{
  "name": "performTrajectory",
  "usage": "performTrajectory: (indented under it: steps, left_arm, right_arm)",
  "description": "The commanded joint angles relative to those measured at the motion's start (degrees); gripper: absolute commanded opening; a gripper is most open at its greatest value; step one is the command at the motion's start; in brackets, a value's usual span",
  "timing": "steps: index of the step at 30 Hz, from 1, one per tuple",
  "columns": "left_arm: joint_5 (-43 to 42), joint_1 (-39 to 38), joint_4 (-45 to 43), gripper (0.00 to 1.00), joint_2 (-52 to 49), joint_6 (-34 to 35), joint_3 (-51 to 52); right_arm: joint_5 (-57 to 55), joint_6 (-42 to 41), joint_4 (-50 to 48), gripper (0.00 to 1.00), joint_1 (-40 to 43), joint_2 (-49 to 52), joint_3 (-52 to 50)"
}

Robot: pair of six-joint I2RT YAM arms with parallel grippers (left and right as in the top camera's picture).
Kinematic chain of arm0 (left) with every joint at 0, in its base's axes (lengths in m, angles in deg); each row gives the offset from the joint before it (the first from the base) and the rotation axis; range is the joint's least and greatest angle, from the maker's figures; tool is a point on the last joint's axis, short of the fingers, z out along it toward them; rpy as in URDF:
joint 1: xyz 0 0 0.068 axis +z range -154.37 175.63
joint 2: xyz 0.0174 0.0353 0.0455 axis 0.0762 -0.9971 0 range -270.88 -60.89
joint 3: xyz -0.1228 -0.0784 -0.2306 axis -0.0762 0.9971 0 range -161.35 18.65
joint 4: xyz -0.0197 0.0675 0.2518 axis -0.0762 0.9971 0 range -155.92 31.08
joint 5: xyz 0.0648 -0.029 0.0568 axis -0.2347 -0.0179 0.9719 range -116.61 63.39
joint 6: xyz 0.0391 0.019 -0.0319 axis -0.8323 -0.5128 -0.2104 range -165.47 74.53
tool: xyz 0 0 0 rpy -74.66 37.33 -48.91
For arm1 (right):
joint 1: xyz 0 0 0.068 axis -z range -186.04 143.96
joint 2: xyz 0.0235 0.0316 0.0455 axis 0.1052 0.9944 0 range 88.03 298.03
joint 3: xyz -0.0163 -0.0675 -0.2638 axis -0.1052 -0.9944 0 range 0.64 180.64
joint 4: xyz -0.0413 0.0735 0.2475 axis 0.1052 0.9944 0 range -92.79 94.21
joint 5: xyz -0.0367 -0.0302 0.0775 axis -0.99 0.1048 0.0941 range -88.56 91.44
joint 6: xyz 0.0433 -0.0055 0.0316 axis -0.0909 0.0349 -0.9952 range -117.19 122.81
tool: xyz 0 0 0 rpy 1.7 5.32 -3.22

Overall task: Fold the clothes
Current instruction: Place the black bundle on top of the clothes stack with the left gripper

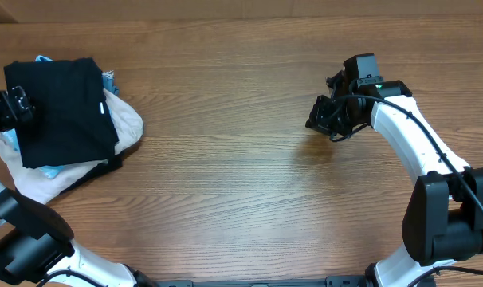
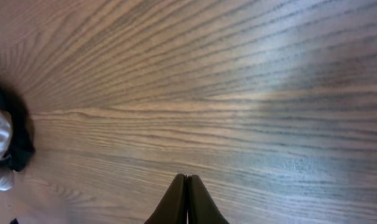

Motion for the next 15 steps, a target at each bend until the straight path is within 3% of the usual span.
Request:
performTrajectory:
  steps: [1, 3, 5, 6, 7, 10, 11, 15]
  left_arm:
    - [-4.35, 2.36, 3.1, 1.0, 1.9, 2.49, -7.98]
    - [-14.12, 2.23, 5.38, 1.0, 2.95, -1.49, -10.36]
    - [-18.53, 0.13, 6.64, 0.98, 3.41, -4.74, -10.29]
    - [-18.08, -1.57, 6.99, 0.86, 3.32, -6.21, -9.9]
    - [-16.59, -3.04, 6.84, 0.67, 3.1, -6.93, -9.33]
    - [-0.31, -10.23, 1.6, 0.13, 0.76, -3.67, -4.11]
    - [3.34, -11.69, -0.79, 0.04, -0.17, -1.4, -1.99]
    - [17.53, -13.88, -8.87, 0.04, -6.34, 8.74, 4.76]
  right_arm:
    - [-0.33, 1.53, 0.33, 0.04, -0.11, -0.52, 0.48]
    - [-0.35, 1.53, -0.09, 0.04, -0.11, -0.52, 0.48]
    - [-0.35, 1.53, -0.85, 0.04, -0.11, -0.52, 0.48]
    - [-0.33, 1.51, -1.29, 0.04, -0.11, -0.52, 0.48]
    - [-0.33, 1.51, -1.73, 0.04, -0.11, -0.52, 0.48]
    - [-0.28, 1.49, -2.49, 0.05, -0.11, -0.52, 0.48]
    - [-0.22, 1.49, -2.45, 0.05, -0.11, -0.52, 0.48]
    - [1.05, 1.49, -1.6, 0.05, -0.11, -0.52, 0.48]
